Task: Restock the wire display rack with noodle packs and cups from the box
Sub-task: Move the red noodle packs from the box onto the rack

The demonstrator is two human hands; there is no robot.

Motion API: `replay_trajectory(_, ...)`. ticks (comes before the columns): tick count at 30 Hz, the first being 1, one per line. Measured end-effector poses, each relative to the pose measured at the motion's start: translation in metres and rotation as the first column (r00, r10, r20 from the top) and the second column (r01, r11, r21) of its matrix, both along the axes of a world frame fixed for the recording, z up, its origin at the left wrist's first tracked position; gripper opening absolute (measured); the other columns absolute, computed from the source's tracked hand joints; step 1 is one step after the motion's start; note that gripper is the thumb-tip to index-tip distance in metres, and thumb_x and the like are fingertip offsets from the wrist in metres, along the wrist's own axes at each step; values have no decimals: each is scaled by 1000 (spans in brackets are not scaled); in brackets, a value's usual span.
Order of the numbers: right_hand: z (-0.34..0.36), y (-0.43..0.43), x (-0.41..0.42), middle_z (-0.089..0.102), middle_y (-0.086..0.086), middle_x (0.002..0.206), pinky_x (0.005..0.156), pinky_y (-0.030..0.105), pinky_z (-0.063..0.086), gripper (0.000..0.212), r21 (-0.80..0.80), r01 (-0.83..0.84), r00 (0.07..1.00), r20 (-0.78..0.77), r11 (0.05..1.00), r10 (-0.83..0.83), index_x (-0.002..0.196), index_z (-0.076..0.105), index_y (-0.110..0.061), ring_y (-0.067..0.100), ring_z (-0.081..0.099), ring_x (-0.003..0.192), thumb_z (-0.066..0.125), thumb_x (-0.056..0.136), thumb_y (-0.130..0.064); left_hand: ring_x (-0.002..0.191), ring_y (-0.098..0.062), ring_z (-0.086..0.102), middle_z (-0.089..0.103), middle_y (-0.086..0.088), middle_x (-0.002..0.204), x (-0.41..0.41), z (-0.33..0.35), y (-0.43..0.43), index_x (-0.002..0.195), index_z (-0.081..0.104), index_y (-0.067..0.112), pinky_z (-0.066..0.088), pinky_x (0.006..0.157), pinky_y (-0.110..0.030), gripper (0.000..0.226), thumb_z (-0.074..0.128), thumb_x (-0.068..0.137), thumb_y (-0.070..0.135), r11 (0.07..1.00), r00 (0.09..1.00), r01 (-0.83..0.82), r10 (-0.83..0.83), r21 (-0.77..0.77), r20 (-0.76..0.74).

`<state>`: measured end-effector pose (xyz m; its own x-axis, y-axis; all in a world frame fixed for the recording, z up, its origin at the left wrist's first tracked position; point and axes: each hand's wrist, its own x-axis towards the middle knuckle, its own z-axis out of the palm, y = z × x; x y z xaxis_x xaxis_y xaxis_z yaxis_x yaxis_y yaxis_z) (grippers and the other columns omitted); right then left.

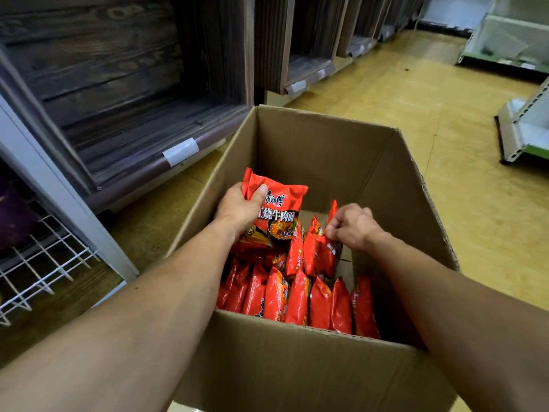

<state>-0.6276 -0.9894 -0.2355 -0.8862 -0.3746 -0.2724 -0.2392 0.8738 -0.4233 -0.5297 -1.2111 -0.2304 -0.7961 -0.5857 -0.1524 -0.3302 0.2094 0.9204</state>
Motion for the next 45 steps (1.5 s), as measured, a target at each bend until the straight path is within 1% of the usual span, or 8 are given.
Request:
replay_trajectory(5,18,-10,-6,57,-3,141,120,30,13,27,-124,-110,994,-20,986,109,59,72,-32,16,25,147,76,82,-19,101,-24,69,73,-3,107,4,10,4,113,67,20,54,97,-38,26,61,99,41,998,999,-1,4,58,-52)
replay_trajectory(7,30,-14,-2,62,0,134,119,35,29,27,-177,-138,990,-2,974,140,63,71,-30,17,42,139,74,85,-14,100,-22,69,72,-1,104,5,14,6,111,67,22,53,96,-36,21,60,100,39,998,997,12,-8,62,-74)
replay_trajectory(10,48,-22,4,72,0,108,89,26,51,19,-273,-146,989,-11,951,149,74,69,-24,16,64,107,71,88,-12,94,-18,69,73,0,102,8,18,8,107,66,25,54,94,-34,18,61,99,40,996,995,32,-24,82,-97)
replay_trajectory(12,56,-27,7,71,-4,95,77,23,49,14,-312,-157,988,-52,937,148,78,70,-22,13,64,95,69,89,-14,93,-17,70,74,3,99,8,19,8,106,67,25,55,95,-38,17,61,99,40,994,994,47,-36,100,-108)
replay_trajectory(23,81,-59,26,71,-3,94,74,30,54,9,-483,-202,979,-72,852,192,88,65,-28,11,68,90,65,97,-29,92,-22,75,79,0,95,14,25,7,104,74,26,56,97,-46,29,62,95,51,968,996,75,-60,241,-66)
replay_trajectory(32,82,-71,31,71,-7,85,84,41,57,12,-457,-138,986,-146,879,79,85,62,-30,10,68,87,67,95,-35,100,-30,74,77,-11,106,28,43,6,115,74,23,54,98,-48,99,49,57,99,881,973,212,-231,422,-7)
replay_trajectory(39,78,-70,29,71,-7,84,85,44,58,13,-489,-48,991,-133,871,-20,83,65,-28,13,68,88,75,88,-36,103,-30,74,76,-11,109,33,43,14,123,67,17,54,101,-50,47,81,82,36,861,943,330,-318,387,-95)
replay_trajectory(45,75,-70,26,71,-8,89,85,44,58,12,-517,-23,990,-132,855,-53,85,66,-30,14,68,91,74,88,-39,92,-21,75,78,-4,100,31,46,18,113,71,21,60,87,-37,30,73,89,38,934,977,211,-198,290,-74)
